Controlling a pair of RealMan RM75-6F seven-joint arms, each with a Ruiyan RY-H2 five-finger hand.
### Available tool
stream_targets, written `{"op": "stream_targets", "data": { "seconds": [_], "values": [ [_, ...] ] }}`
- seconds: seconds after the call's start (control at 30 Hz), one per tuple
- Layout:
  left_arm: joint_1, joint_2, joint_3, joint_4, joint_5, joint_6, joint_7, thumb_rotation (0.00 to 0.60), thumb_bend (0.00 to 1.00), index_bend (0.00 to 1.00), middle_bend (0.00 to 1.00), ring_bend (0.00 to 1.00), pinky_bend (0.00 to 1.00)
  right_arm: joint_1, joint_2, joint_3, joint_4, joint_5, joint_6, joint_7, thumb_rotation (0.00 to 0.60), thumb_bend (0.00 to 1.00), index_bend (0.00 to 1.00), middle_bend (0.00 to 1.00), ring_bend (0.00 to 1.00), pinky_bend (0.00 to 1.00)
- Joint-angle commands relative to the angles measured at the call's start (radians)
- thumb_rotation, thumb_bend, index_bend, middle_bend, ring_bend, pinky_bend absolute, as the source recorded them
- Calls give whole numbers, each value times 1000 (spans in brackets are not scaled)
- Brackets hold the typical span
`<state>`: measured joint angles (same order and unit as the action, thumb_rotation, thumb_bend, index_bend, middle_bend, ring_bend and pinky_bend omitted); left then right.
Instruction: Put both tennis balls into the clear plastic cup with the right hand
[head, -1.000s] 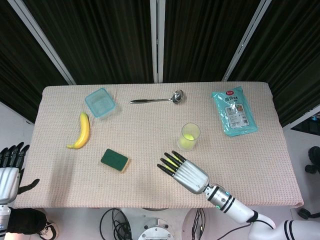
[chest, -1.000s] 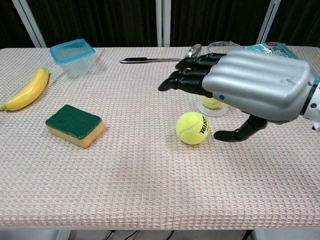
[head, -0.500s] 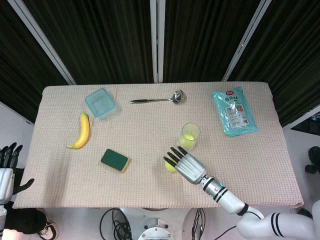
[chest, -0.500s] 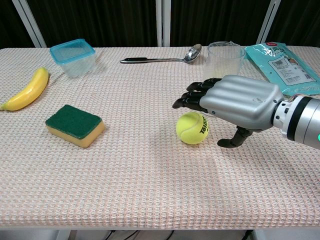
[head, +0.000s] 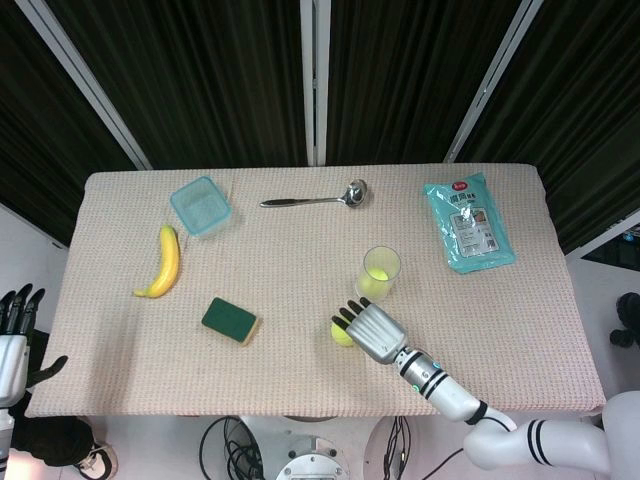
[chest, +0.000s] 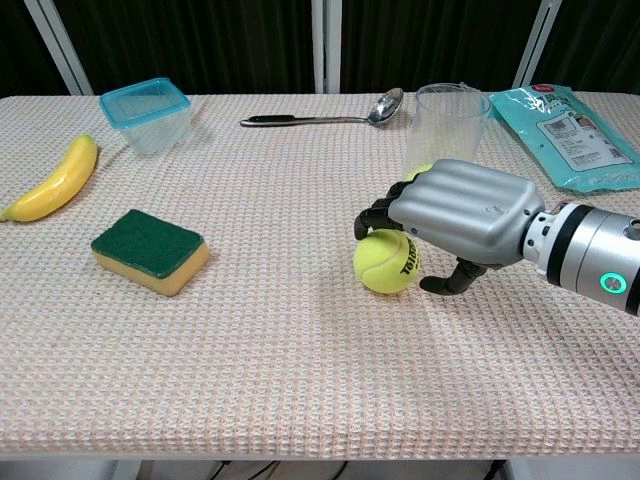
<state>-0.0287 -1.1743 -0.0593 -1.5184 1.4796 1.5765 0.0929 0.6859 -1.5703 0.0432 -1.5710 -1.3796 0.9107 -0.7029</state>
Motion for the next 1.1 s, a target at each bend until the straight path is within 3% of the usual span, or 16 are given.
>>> {"op": "stream_targets", "data": {
  "seconds": [0.03, 0.07, 0.2, 0.43, 0.6, 0.7, 0.83, 0.97, 1.1],
  "values": [
    [2, 0, -1, 0, -4, 2, -1, 600, 0, 58, 0, 0, 0, -3, -13, -10, 20, -30, 25, 21, 600, 271, 532, 413, 370, 467],
    [3, 0, -2, 0, -5, 1, -2, 600, 0, 59, 0, 0, 0, -4, -15, -11, 24, -41, 34, 30, 600, 292, 601, 448, 407, 503],
    [4, -1, -2, 3, -5, 0, -8, 600, 0, 60, 0, 0, 0, -10, -7, -12, 22, -116, 96, 98, 600, 328, 708, 500, 457, 553],
    [5, 2, -2, -2, -1, 4, -7, 600, 0, 60, 0, 0, 0, -17, 54, 0, -50, -308, 267, 226, 600, 330, 728, 524, 470, 563],
    [5, 3, -1, -8, 2, 5, -1, 600, 0, 60, 0, 0, 0, -32, 109, 42, -133, -373, 369, 222, 600, 327, 726, 524, 470, 563],
    [5, 6, 1, -13, 6, 3, 2, 600, 0, 60, 0, 0, 0, -45, 144, 87, -170, -352, 403, 193, 600, 331, 726, 525, 470, 563],
    [3, 8, 2, -18, 11, 2, 4, 600, 0, 60, 0, 0, 0, -64, 180, 148, -174, -237, 397, 151, 600, 364, 725, 527, 469, 563],
    [1, 9, 4, -21, 14, -2, 17, 600, 0, 60, 0, 0, 0, -60, 203, 182, -140, -119, 338, 112, 600, 439, 710, 519, 469, 554],
    [0, 12, 3, -29, 13, -4, 24, 600, 0, 60, 0, 0, 0, -58, 199, 196, -98, -62, 321, 116, 600, 441, 695, 506, 469, 539]
  ]
}}
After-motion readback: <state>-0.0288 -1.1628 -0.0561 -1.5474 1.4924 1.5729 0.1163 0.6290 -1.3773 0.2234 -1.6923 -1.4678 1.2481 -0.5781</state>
